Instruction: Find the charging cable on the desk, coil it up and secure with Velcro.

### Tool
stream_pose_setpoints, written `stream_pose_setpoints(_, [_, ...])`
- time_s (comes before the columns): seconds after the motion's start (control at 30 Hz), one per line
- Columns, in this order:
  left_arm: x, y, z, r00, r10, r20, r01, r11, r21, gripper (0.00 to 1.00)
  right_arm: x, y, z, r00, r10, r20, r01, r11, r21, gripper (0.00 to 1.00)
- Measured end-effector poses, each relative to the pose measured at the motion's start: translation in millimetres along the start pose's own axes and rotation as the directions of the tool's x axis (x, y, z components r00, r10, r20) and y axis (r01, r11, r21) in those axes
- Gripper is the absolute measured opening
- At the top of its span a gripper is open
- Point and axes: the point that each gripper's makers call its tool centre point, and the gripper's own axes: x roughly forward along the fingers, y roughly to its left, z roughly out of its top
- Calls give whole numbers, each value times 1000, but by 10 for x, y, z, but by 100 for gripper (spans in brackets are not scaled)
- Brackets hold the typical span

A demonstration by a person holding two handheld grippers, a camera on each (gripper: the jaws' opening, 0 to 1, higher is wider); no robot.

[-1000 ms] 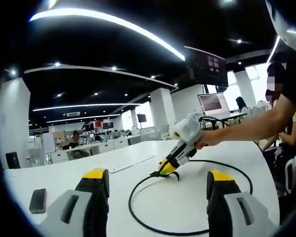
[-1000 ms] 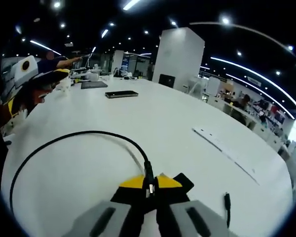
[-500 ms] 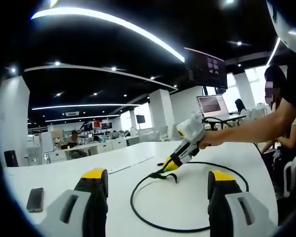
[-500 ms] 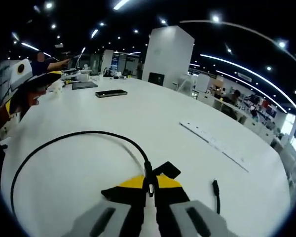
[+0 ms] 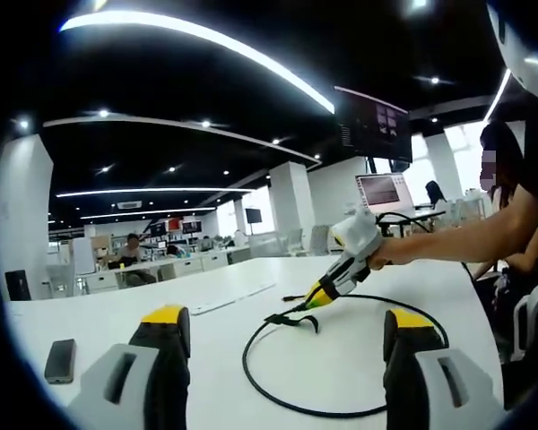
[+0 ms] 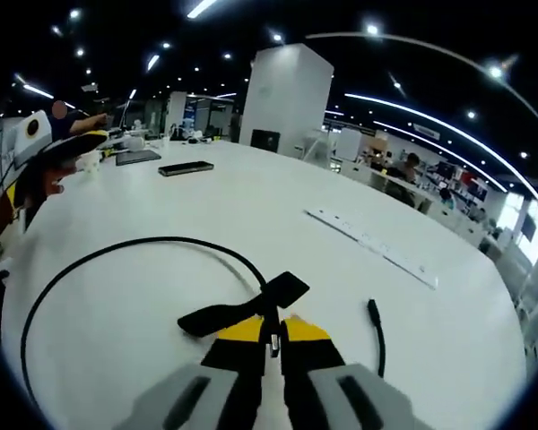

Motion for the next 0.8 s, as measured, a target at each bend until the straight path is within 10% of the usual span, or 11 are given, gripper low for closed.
stream_pose_setpoints(0.8, [50,-46,-24,1000,-15,-18,15,1000,13,90,-270,-100,-293,996,-84,-35,87,994,66,8])
